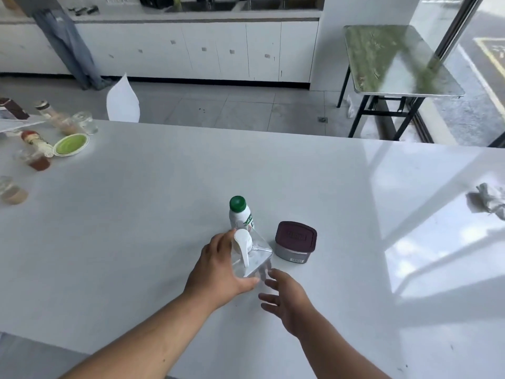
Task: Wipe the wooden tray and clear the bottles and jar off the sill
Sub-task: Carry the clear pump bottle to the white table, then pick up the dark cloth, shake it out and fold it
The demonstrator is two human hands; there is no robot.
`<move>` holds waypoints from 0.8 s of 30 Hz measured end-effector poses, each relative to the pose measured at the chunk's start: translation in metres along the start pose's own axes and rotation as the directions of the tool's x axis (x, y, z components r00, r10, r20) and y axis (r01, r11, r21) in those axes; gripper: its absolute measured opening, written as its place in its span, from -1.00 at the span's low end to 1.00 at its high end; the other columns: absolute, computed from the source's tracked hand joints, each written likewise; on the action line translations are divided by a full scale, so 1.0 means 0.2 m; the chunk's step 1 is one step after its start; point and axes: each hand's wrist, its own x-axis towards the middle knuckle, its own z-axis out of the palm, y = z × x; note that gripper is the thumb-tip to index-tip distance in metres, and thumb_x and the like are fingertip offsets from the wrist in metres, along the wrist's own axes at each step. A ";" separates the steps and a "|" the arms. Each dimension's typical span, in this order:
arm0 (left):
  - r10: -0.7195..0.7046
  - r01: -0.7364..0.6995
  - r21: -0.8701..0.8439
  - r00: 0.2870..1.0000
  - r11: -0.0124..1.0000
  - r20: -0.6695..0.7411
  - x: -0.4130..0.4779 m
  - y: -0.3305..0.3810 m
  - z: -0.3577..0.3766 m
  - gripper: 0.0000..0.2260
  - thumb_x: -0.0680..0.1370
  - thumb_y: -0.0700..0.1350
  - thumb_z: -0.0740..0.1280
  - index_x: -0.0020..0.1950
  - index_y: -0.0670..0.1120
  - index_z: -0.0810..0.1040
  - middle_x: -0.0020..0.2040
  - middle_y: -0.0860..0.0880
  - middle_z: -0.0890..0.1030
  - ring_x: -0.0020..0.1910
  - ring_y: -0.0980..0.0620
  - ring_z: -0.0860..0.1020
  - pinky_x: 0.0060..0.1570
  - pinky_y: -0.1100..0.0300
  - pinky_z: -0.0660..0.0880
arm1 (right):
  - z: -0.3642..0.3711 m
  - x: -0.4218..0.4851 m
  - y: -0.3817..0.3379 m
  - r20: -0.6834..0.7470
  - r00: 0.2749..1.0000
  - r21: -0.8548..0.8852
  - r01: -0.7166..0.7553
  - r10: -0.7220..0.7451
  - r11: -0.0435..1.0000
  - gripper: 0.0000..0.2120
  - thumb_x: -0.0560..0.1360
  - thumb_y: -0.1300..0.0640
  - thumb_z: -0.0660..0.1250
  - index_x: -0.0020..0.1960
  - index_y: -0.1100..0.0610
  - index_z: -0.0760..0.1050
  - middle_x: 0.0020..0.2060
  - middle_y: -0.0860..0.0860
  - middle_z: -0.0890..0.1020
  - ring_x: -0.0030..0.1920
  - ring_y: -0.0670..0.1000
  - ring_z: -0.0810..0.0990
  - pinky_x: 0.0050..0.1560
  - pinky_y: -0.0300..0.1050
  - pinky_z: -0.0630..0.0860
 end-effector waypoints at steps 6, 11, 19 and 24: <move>-0.006 0.002 0.026 0.991 1.000 0.134 0.00 -0.05 -0.12 0.23 0.18 0.47 0.57 0.69 0.11 0.06 0.63 0.07 0.23 0.57 -0.06 0.31 0.42 -0.02 0.45 | 0.00 -0.21 0.00 -0.111 0.981 -0.199 0.135 -0.159 0.971 -0.74 0.55 -0.05 0.34 0.20 -0.01 0.55 0.21 0.06 0.60 0.10 0.14 0.67 0.14 0.10 0.62; -0.152 0.132 0.107 0.966 0.985 0.210 -0.11 -0.17 -0.19 0.23 0.23 0.56 0.47 0.68 -0.01 0.06 0.59 -0.12 0.32 0.51 -0.21 0.39 0.31 -0.07 0.48 | -0.08 -0.59 0.14 -0.319 0.859 -0.495 0.210 -0.401 0.843 -0.56 0.55 -0.06 0.31 0.41 -0.01 0.49 0.11 -0.09 0.64 -0.01 -0.15 0.62 -0.14 -0.20 0.52; 0.113 -0.252 0.126 0.755 0.960 0.646 -0.49 -0.09 0.00 -0.31 0.29 0.44 0.36 0.33 0.14 0.56 0.17 0.18 0.64 0.15 0.10 0.62 0.17 0.14 0.53 | -0.30 -1.14 0.76 -0.617 0.656 -0.556 0.028 -0.435 0.830 -0.49 0.53 -0.16 0.28 0.43 -0.03 0.49 0.35 -0.01 0.60 0.28 0.01 0.58 0.16 -0.09 0.50; 0.462 -0.594 -0.016 0.608 0.804 0.646 -0.88 0.47 0.13 -0.19 0.29 0.47 0.28 0.48 0.16 0.46 0.49 0.15 0.47 0.45 0.07 0.45 0.31 0.08 0.47 | -0.58 -1.57 1.11 -0.742 0.441 -0.587 -0.065 -0.504 0.807 -0.37 0.47 -0.30 0.28 0.48 -0.08 0.42 0.37 -0.08 0.54 0.35 0.00 0.49 0.27 -0.02 0.53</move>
